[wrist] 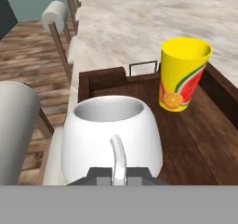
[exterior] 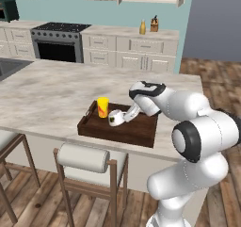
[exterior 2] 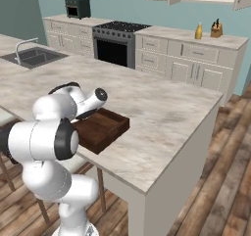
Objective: There is a tray on the dining counter. Grab the cup, mug, and pitcher and place them on the tray. The pitcher may be placed next to the tray if it cannot fit the tray.
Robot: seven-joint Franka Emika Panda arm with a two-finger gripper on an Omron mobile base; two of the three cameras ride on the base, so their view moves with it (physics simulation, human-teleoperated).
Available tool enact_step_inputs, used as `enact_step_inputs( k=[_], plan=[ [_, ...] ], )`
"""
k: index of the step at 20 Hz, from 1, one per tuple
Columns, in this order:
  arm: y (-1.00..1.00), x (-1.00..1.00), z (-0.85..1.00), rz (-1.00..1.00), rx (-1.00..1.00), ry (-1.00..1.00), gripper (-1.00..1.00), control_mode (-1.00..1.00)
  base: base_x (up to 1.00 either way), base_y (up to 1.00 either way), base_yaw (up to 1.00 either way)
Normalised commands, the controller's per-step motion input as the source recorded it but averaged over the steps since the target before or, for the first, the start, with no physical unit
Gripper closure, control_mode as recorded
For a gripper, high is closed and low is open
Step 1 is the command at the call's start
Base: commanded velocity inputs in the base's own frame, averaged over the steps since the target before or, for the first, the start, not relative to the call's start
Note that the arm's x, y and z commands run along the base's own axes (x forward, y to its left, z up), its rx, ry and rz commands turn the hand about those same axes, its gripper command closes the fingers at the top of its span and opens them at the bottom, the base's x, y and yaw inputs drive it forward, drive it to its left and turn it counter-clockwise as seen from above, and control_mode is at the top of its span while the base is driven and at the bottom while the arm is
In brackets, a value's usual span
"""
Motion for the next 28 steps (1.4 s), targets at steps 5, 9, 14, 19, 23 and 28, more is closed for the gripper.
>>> enact_step_inputs(
  k=[5, 9, 14, 19, 23, 28],
  plan=[
    [0.00, 0.21, -0.03, 0.00, 0.00, 0.00, 1.00, -1.00, 0.00, 0.00, 0.00],
    [0.00, 0.14, -0.17, 0.03, 0.00, 0.00, 1.00, -1.00, 0.00, 0.00, 0.00],
    [0.00, 0.15, -0.21, 0.02, 0.00, 0.00, 1.00, -1.00, 0.00, 0.00, 0.00],
    [0.00, 0.05, -0.25, 0.02, 0.00, 0.00, 1.00, -1.00, 0.00, 0.00, 0.00],
    [0.00, 0.02, -0.29, 0.02, 0.00, 0.00, 1.00, -1.00, 0.00, 0.00, 0.00],
    [0.03, 0.03, -0.29, 0.02, 0.00, 0.00, 1.00, -1.00, 0.00, 0.00, 0.00]
  ],
)
